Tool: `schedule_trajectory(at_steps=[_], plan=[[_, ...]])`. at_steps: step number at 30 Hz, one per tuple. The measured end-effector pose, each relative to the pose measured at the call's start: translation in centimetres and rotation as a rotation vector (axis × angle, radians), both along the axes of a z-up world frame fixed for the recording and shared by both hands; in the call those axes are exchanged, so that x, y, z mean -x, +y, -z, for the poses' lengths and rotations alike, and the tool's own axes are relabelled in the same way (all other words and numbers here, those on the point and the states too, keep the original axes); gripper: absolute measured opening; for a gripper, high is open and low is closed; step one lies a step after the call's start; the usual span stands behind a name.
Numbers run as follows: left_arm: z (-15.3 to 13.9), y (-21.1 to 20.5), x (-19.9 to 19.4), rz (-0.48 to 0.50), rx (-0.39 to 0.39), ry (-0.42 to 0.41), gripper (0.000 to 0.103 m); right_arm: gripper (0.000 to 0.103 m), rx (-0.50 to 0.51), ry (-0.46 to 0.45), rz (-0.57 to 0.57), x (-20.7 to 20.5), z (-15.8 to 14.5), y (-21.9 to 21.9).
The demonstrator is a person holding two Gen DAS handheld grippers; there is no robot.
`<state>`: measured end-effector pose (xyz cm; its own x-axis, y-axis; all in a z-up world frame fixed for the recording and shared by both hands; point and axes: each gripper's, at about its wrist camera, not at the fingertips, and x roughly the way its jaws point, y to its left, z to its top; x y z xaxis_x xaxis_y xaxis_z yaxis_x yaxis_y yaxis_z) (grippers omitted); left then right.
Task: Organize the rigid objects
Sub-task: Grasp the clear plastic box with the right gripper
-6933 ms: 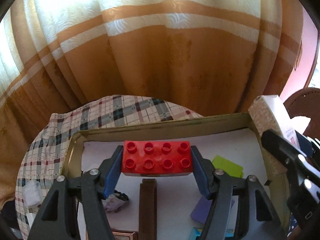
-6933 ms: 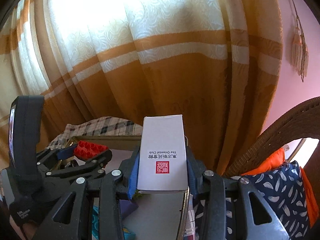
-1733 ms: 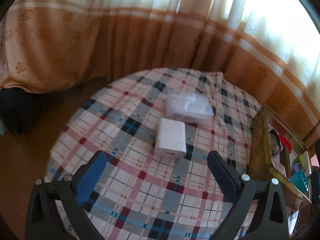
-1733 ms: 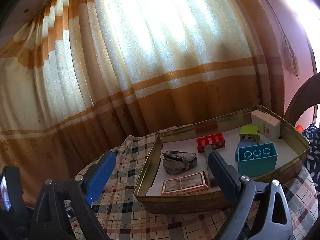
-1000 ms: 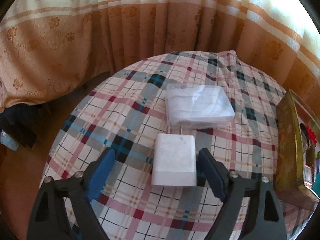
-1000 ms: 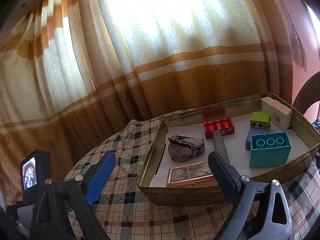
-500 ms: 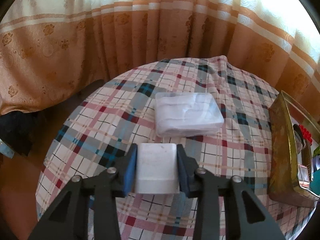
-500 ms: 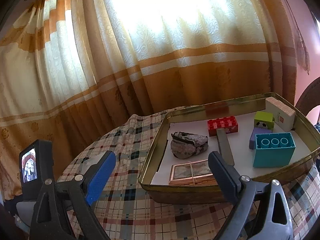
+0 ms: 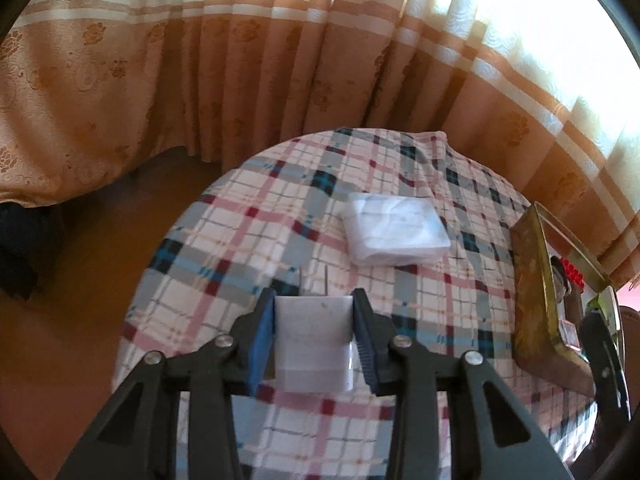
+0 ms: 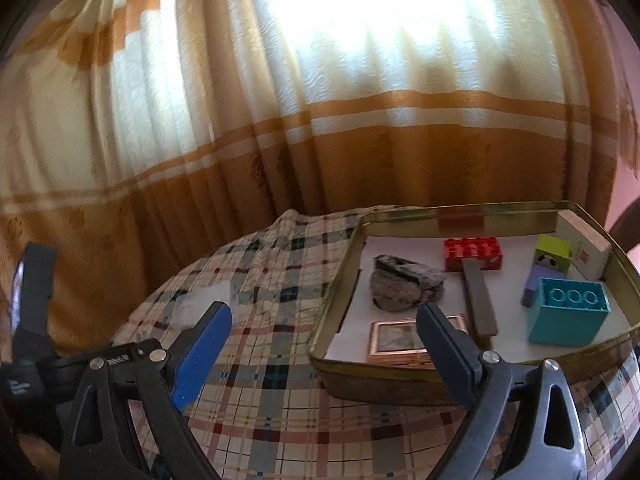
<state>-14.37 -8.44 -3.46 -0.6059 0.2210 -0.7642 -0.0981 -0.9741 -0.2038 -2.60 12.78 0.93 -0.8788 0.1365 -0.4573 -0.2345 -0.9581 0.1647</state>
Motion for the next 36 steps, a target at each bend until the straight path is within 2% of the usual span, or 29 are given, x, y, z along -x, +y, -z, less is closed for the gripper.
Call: schedule_trajectory(at_steps=[6, 10, 14, 17, 21, 25, 30, 34, 36], plan=[[1.0, -0.8, -0.4, 0.006, -0.02, 0.001, 0.037, 0.095, 0.008, -0.029, -0.1, 1.3, 0.5, -1.8], [1.2, -1.3, -0.4, 0.01, -0.07, -0.013, 0.037, 0.095, 0.021, -0.069, -0.148, 2.8, 1.1, -2.5], [1.5, -0.4, -0.4, 0.013, -0.022, -0.019, 0.037, 0.099, 0.048, -0.081, -0.135, 4.8, 0.9, -2.6], [1.5, -0.3, -0.4, 0.014, -0.008, -0.019, 0.037, 0.099, 0.079, -0.103, -0.166, 6.3, 0.3, -2.7], [1.5, 0.1, -0.5, 0.016, 0.031, -0.015, 0.04, 0.099, 0.035, -0.102, -0.209, 8.0, -0.2, -3.9], [1.5, 0.2, -0.6, 0.016, 0.051, -0.011, 0.039, 0.099, 0.024, -0.169, -0.294, 11.1, 0.5, -5.2], [1.4, 0.3, -0.5, 0.017, 0.078, -0.009, 0.039, 0.099, 0.066, -0.316, -0.354, 15.6, 2.8, -6.3], [1.4, 0.2, -0.5, 0.017, 0.082, -0.008, 0.039, 0.099, -0.011, -0.395, -0.418, 17.2, 4.4, -7.9], [1.4, 0.2, -0.5, 0.017, 0.085, -0.008, 0.039, 0.099, -0.041, -0.431, -0.415, 17.5, 5.2, -8.3]])
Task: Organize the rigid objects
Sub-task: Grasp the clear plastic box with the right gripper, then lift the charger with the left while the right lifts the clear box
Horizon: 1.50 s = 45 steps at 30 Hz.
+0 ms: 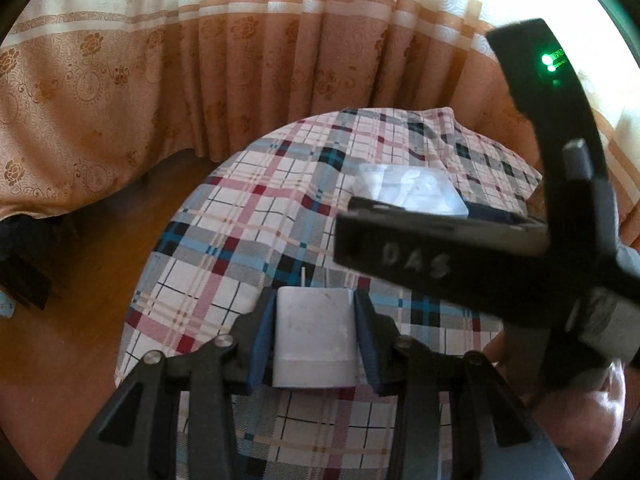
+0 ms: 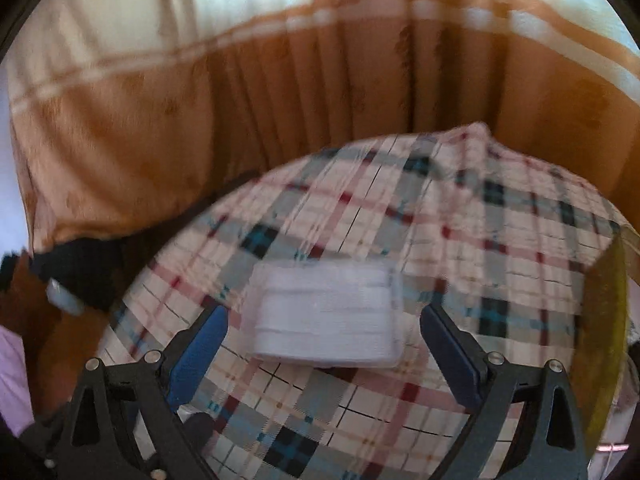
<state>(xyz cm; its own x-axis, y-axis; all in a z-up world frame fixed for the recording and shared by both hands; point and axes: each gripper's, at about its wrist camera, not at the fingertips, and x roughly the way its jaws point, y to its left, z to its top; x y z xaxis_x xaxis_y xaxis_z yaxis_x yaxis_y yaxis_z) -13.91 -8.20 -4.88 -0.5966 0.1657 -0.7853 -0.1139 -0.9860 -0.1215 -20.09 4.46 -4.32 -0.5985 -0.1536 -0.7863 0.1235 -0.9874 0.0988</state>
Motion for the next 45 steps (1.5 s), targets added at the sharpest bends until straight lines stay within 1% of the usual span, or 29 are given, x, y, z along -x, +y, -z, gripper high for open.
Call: schedule_trajectory(at_steps=[3, 5, 6, 7, 11, 12, 13, 17, 20, 22, 25, 29, 31, 34, 37, 45], plan=[[0.1, 0.1, 0.1, -0.001, 0.004, 0.0, 0.039, 0.099, -0.057, -0.005, -0.01, -0.1, 0.2, -0.8], [0.1, 0.1, 0.1, -0.001, 0.005, 0.0, 0.039, 0.096, -0.069, -0.004, -0.009, -0.3, 0.2, -0.8], [0.1, 0.2, 0.1, -0.001, 0.007, 0.0, 0.039, 0.088, -0.07, 0.003, 0.005, -0.5, 0.0, -0.6], [0.1, 0.2, 0.1, -0.001, 0.01, 0.0, 0.039, 0.082, -0.074, 0.012, 0.02, -0.7, -0.1, -0.3], [0.1, 0.7, 0.1, -0.003, 0.022, 0.0, 0.039, 0.082, -0.07, 0.013, 0.026, -1.8, -0.2, 0.4], [0.1, 0.7, 0.1, -0.003, 0.022, 0.001, 0.039, 0.082, -0.047, 0.024, 0.038, -2.3, -0.3, 0.9], [0.1, 0.7, 0.0, -0.003, 0.023, 0.001, 0.039, 0.082, -0.029, 0.046, 0.046, -3.0, -0.6, 1.4], [0.0, 0.8, 0.0, -0.003, 0.035, 0.002, 0.039, 0.082, -0.028, 0.147, 0.053, -6.0, -2.2, 1.9], [0.0, 0.8, 0.0, -0.004, 0.034, 0.002, 0.039, 0.082, 0.023, 0.228, 0.076, -8.6, -3.8, 2.8], [0.0, 0.8, 0.0, -0.004, 0.028, 0.003, 0.038, 0.082, 0.044, 0.276, 0.098, -10.2, -4.4, 3.6], [-0.1, 0.9, -0.1, -0.009, 0.035, 0.009, 0.038, 0.082, 0.036, 0.335, 0.131, -12.2, -4.6, 3.8], [-0.8, 1.0, -0.8, -0.029, 0.046, 0.053, 0.038, 0.082, 0.006, 0.365, 0.16, -13.7, -4.5, 4.1], [-1.1, 1.0, -1.2, -0.038, 0.036, 0.072, 0.038, 0.082, 0.004, 0.38, 0.168, -14.3, -4.5, 4.2], [-1.0, 1.2, -1.5, -0.037, 0.009, 0.068, 0.038, 0.082, -0.004, 0.396, 0.181, -15.1, -4.4, 4.6], [-1.5, 1.5, -1.9, -0.042, 0.037, 0.097, 0.038, 0.082, 0.004, 0.379, 0.177, -15.3, -3.8, 4.7], [-2.3, 1.0, -2.8, -0.087, 0.054, 0.155, 0.038, 0.082, 0.018, 0.351, 0.171, -14.8, -3.3, 4.7]])
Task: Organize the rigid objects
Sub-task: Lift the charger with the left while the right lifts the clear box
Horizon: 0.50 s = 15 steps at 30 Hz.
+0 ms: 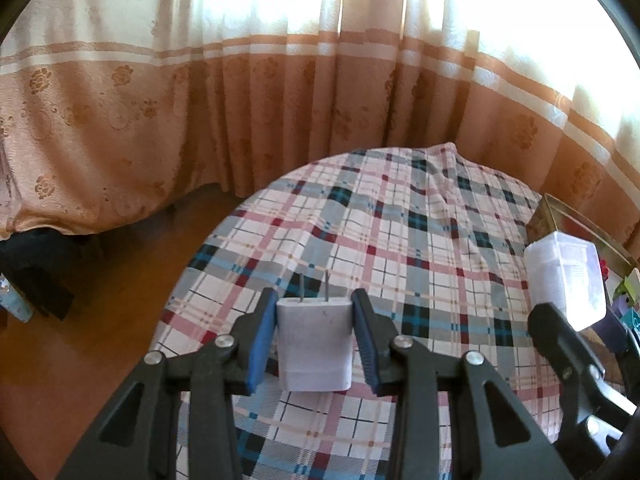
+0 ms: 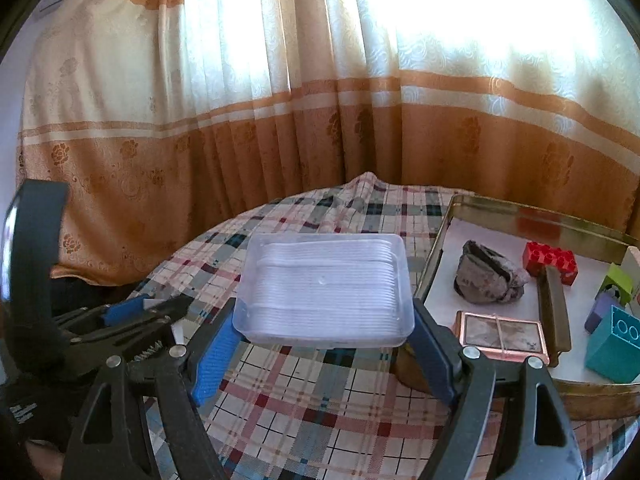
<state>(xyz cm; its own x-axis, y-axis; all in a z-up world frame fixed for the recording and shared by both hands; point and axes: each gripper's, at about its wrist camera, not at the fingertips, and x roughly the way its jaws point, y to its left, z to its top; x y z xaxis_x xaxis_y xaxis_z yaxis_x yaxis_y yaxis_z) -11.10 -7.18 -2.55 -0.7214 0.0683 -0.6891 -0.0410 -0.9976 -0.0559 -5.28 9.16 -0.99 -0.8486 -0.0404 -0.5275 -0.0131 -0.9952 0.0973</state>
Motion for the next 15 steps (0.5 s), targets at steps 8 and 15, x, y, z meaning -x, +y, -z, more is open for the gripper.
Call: schedule_trajectory(at_steps=[8, 15], plan=[[-0.7, 0.4, -1.1, -0.015, 0.039, 0.07, 0.031, 0.082, -0.007, 0.003, -0.019, -0.2, 0.1, -0.4], [-0.1, 0.6, -1.7, 0.003, 0.002, 0.026, 0.029, 0.082, -0.004, 0.025, -0.017, -0.7, -0.3, -0.2]])
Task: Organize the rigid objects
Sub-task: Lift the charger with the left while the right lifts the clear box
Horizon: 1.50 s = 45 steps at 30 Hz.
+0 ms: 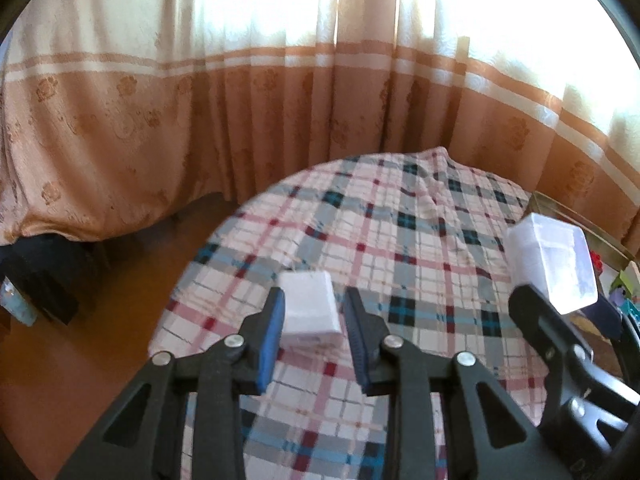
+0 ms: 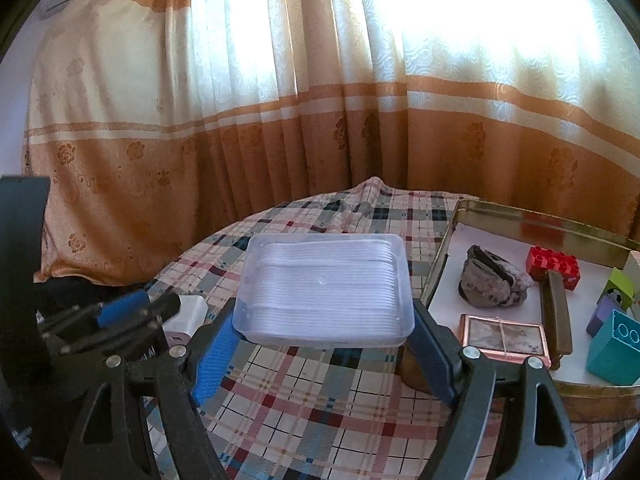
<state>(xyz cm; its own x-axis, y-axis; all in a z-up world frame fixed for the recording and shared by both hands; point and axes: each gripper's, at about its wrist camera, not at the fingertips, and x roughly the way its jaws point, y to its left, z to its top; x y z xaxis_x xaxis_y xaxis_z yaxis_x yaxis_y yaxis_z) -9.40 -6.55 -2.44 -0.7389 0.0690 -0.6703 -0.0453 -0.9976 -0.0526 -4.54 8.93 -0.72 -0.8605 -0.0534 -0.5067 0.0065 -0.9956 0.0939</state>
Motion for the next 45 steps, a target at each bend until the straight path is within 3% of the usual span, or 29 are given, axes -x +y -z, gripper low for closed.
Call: schedule_trajectory(at_steps=[6, 10, 13, 21, 26, 28, 30, 34, 39, 45], plan=[[0.8, -1.8, 0.7, 0.003, -0.12, -0.071, 0.028, 0.082, 0.018, -0.008, 0.013, -0.1, 0.0, 0.5], [1.2, -3.1, -0.4, 0.025, -0.153, -0.103, 0.032, 0.082, 0.029, 0.005, 0.019, -0.3, -0.2, 0.8], [1.1, -3.1, -1.3, 0.041, -0.112, -0.092, 0.041, 0.082, 0.034, 0.009, 0.014, -0.5, -0.2, 0.9], [0.9, -1.4, 0.9, 0.05, -0.077, -0.096, 0.041, 0.082, 0.056, 0.021, 0.01, -0.8, -0.5, 1.2], [2.6, 0.5, 4.2, 0.019, -0.001, -0.203, 0.039, 0.082, 0.063, 0.021, 0.011, -0.8, -0.5, 1.3], [2.6, 1.2, 4.4, 0.028, 0.042, -0.193, 0.037, 0.082, 0.061, 0.022, 0.008, -0.8, -0.5, 1.2], [2.6, 1.1, 4.2, 0.035, 0.033, -0.191, 0.037, 0.082, 0.056, 0.019, 0.004, -0.8, -0.4, 1.0], [2.4, -0.9, 3.5, 0.042, -0.106, -0.182, 0.037, 0.082, 0.058, 0.025, 0.008, -1.0, -0.4, 1.1], [1.8, -1.7, 1.3, 0.042, -0.208, -0.121, 0.037, 0.082, 0.06, 0.034, 0.023, -1.3, -0.6, 1.4], [-0.6, -0.7, -1.1, 0.066, -0.173, 0.047, 0.037, 0.082, 0.059, 0.095, 0.051, -2.4, -1.3, 1.7]])
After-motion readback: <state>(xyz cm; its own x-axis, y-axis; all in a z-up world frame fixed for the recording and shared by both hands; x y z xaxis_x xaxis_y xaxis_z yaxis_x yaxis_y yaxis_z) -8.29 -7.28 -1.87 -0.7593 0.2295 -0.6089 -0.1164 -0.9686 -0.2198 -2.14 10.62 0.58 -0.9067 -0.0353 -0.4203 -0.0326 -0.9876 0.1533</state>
